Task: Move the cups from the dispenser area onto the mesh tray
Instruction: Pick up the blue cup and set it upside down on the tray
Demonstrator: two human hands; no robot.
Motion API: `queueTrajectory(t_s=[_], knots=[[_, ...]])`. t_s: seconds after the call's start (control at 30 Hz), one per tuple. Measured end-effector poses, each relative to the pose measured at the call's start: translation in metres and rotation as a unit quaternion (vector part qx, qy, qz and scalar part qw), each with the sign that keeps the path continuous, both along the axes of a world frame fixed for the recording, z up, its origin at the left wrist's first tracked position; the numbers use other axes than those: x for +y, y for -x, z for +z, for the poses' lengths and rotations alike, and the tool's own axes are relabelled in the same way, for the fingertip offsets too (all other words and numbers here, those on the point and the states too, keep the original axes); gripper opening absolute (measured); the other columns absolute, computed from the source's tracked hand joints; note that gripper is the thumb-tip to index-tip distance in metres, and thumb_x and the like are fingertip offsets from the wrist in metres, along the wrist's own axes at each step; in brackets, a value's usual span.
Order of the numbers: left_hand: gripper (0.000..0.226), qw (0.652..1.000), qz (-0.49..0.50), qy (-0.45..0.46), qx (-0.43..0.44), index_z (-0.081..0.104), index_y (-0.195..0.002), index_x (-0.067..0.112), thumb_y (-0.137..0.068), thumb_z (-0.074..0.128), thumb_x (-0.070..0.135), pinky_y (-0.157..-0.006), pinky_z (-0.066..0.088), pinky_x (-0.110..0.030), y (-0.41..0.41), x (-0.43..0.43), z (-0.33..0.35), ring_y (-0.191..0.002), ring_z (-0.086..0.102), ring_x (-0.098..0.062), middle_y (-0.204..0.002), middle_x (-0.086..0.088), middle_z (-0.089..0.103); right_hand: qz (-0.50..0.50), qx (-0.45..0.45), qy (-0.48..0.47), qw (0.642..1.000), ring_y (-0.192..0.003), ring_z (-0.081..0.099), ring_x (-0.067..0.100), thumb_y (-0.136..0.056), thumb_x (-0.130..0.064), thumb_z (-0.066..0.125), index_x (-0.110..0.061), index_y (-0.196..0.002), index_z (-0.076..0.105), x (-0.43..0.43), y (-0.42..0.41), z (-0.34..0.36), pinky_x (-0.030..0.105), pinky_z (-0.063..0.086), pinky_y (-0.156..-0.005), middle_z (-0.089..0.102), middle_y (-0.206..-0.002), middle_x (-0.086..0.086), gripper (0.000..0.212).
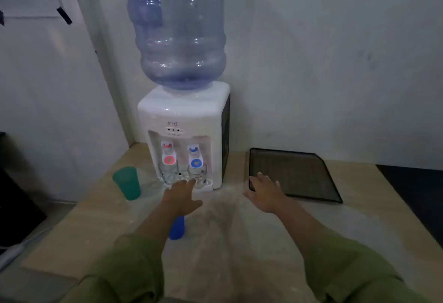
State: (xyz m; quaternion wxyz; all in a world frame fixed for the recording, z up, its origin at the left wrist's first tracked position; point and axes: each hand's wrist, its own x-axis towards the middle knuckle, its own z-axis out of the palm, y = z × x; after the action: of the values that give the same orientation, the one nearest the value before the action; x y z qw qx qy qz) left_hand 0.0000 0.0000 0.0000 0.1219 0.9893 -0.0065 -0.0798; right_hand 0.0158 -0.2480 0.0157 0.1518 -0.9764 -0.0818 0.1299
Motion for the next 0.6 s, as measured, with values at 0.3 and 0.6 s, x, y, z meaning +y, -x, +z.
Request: queueTrajectory(t_s=[0.3,0.6], knots=[[0.088,0.989,-0.017,-0.058,0.131,0.018,-0.147,0.020,-0.078,0.068,0.043,-0.111,0.032,-0.051,-0.005,0.043,-0.039,-0.140,0.027,-0.030,-0.153,-0.009,0.025,0.001,0.035,0.022,0.999,-0.147,0.008,0.031,-0.096,-0.049,0.034,-0.018,-0.149,0.017,0.022,-0.010,-0.034,0.053,0.006,-0.118,0.006,-0.160,0.013,0.063],[0.080,0.994,-0.045,0.014,0.102,0.035,-0.137,0.022,-0.070,0.075,0.040,-0.096,0.047,-0.039,-0.021,0.048,-0.052,-0.119,0.047,-0.026,-0.133,-0.008,0.046,-0.038,0.067,-0.004,0.997,-0.148,0.004,0.030,-0.096,-0.050,0.035,-0.019,-0.150,0.014,0.029,-0.022,-0.050,0.051,0.006,-0.119,0.003,-0.161,0.013,0.066]])
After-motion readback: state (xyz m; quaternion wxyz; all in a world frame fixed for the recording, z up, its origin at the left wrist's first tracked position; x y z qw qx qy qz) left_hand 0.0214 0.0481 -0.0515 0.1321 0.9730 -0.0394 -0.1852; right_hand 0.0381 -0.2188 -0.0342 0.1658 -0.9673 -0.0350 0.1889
